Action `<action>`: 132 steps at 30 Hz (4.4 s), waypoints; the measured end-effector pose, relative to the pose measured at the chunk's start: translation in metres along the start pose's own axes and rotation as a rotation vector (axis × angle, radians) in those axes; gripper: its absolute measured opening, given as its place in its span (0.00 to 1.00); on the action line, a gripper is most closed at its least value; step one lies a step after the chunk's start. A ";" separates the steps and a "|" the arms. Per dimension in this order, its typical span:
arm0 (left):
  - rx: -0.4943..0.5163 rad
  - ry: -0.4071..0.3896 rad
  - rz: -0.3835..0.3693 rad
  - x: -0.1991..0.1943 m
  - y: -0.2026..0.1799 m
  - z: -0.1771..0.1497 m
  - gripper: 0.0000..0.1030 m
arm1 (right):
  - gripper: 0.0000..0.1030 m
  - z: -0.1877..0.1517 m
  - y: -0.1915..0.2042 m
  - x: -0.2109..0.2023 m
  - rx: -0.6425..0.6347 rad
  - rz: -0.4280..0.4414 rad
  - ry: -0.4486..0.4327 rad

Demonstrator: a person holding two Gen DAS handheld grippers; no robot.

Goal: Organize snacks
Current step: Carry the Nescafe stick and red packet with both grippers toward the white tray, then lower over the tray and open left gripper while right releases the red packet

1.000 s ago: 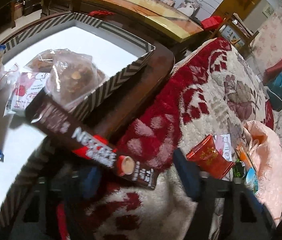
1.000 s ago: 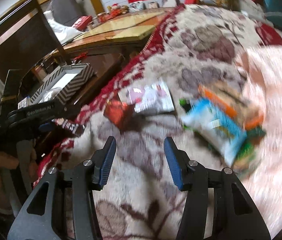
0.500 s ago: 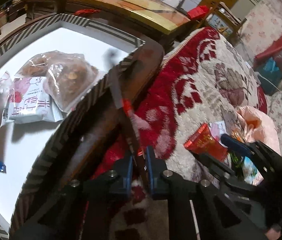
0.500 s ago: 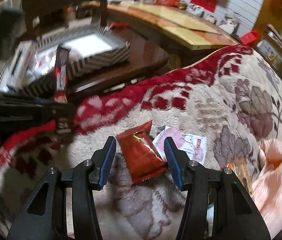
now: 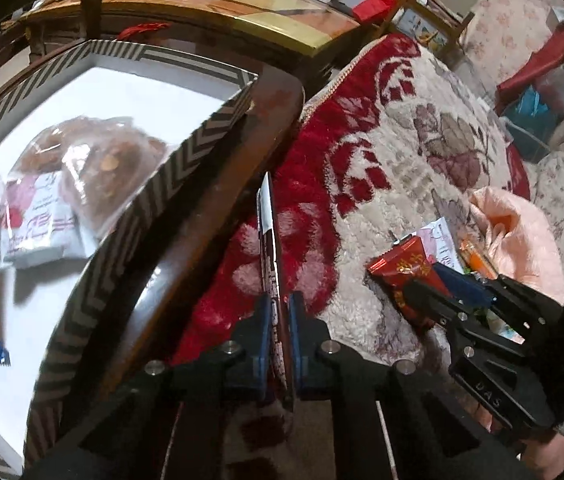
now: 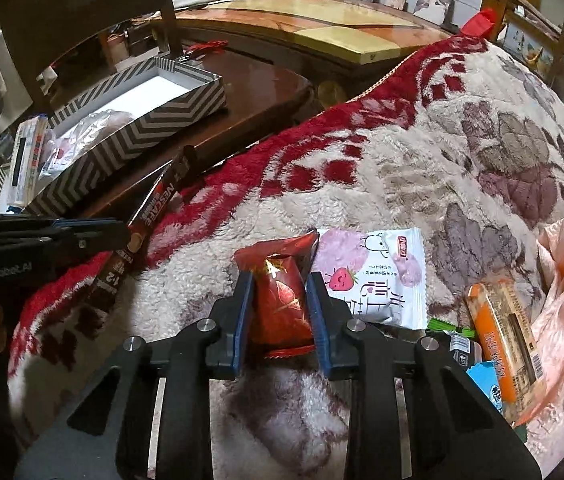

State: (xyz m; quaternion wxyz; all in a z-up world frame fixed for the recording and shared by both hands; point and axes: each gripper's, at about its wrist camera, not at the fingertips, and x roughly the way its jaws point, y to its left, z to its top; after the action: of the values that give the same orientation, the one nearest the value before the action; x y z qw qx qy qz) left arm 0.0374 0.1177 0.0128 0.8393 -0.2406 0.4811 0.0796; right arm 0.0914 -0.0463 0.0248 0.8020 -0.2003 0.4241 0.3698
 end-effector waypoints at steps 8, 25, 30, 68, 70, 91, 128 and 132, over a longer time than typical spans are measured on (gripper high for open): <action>0.000 0.072 0.016 0.027 -0.004 0.009 0.64 | 0.32 0.003 0.001 0.009 0.006 -0.004 -0.019; 0.150 0.049 0.011 0.006 -0.017 -0.008 0.10 | 0.16 -0.026 -0.019 -0.033 0.168 0.025 -0.078; 0.135 0.056 0.005 0.008 -0.015 -0.005 0.11 | 0.16 -0.034 -0.024 -0.033 0.207 0.037 -0.075; 0.272 -0.051 0.027 -0.056 -0.024 -0.021 0.17 | 0.32 -0.067 0.000 -0.076 0.354 0.064 -0.161; 0.279 -0.067 0.030 -0.062 -0.025 -0.022 0.17 | 0.32 -0.069 0.004 -0.079 0.353 0.062 -0.163; 0.268 -0.205 0.101 -0.116 -0.001 -0.020 0.17 | 0.32 -0.038 0.060 -0.095 0.258 0.046 -0.170; 0.032 -0.211 0.231 -0.114 0.131 0.029 0.17 | 0.32 0.077 0.156 -0.025 0.020 0.171 -0.089; 0.021 -0.204 0.233 -0.110 0.136 0.031 0.18 | 0.32 0.085 0.165 -0.015 -0.003 0.182 -0.072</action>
State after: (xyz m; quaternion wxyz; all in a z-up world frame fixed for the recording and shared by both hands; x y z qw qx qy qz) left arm -0.0460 0.2623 0.0741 0.8714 -0.1648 0.4188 0.1954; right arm 0.0051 0.1082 0.0833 0.7795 -0.1488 0.4111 0.4486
